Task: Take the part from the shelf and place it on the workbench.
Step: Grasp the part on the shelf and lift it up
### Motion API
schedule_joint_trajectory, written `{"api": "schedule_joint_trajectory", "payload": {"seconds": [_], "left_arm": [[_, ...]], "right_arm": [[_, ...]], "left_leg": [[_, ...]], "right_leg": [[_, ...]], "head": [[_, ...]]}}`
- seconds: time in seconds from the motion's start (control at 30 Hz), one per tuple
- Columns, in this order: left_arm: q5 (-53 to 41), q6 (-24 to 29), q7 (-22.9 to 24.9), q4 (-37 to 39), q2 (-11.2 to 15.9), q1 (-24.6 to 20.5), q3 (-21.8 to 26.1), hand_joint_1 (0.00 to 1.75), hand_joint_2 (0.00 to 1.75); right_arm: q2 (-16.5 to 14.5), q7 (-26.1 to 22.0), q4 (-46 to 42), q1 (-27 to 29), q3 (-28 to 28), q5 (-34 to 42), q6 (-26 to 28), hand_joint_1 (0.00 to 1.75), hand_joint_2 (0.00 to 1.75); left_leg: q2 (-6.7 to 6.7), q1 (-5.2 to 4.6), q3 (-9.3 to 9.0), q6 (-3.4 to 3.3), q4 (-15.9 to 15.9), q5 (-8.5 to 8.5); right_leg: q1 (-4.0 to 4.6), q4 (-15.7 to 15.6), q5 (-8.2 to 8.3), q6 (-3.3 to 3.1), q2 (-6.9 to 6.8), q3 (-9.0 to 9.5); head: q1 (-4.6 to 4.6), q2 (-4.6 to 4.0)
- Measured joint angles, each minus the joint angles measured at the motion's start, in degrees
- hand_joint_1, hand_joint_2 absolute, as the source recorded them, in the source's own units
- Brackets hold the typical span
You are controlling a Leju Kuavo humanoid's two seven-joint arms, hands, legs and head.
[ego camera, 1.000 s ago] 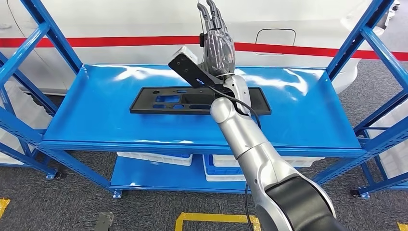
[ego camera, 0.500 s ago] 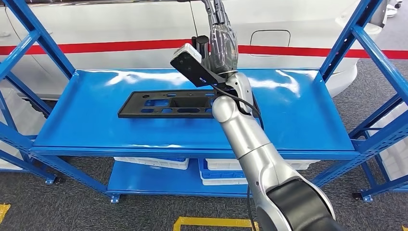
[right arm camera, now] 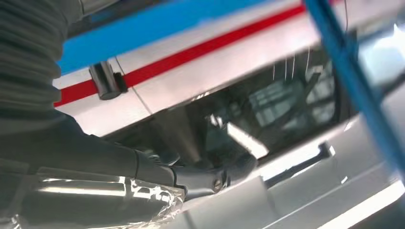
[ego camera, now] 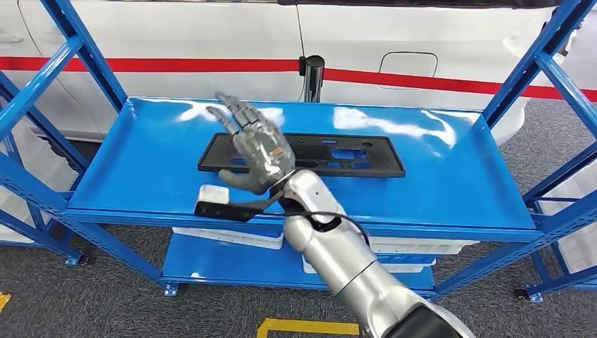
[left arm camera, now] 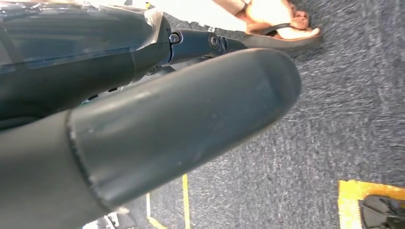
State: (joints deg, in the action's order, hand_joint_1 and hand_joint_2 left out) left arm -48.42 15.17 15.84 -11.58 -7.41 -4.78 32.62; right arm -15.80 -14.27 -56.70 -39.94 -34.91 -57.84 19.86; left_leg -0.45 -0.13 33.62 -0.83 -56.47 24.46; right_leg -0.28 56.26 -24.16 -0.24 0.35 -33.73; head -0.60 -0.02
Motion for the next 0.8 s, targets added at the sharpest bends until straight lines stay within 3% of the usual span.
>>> {"api": "schedule_joint_trajectory", "payload": {"seconds": [0.17,0.4,0.8], "left_arm": [[-0.66,-0.21,0.28,0.0,0.0,-0.04,-0.05,0.0,0.0],[-1.57,-0.37,1.64,0.0,-0.03,-0.04,-0.05,0.0,0.0],[-3.63,-0.17,3.18,0.0,-0.32,0.0,0.38,0.0,0.0]], "right_arm": [[-1.19,2.72,6.38,0.06,-4.34,-1.22,0.59,0.0,1.75],[-2.34,5.44,16.94,-3.52,-5.26,-1.98,3.76,0.0,1.75],[-0.58,11.62,25.17,-7.28,1.37,-4.71,9.44,0.0,1.75]], "left_leg": [[-0.03,-0.46,0.07,-0.64,-0.04,0.01],[-0.03,-0.52,0.08,-0.8,-0.05,-0.04],[0.01,-0.36,0.04,-0.85,-0.07,-0.07]], "right_leg": [[-0.33,-0.19,0.12,0.84,-0.07,0.0],[-0.4,-0.3,0.28,1.13,-0.08,0.0],[-0.42,-0.3,0.33,1.22,-0.08,-0.11]], "head": [[-0.02,0.0],[-0.03,0.0],[-0.05,0.0]]}}
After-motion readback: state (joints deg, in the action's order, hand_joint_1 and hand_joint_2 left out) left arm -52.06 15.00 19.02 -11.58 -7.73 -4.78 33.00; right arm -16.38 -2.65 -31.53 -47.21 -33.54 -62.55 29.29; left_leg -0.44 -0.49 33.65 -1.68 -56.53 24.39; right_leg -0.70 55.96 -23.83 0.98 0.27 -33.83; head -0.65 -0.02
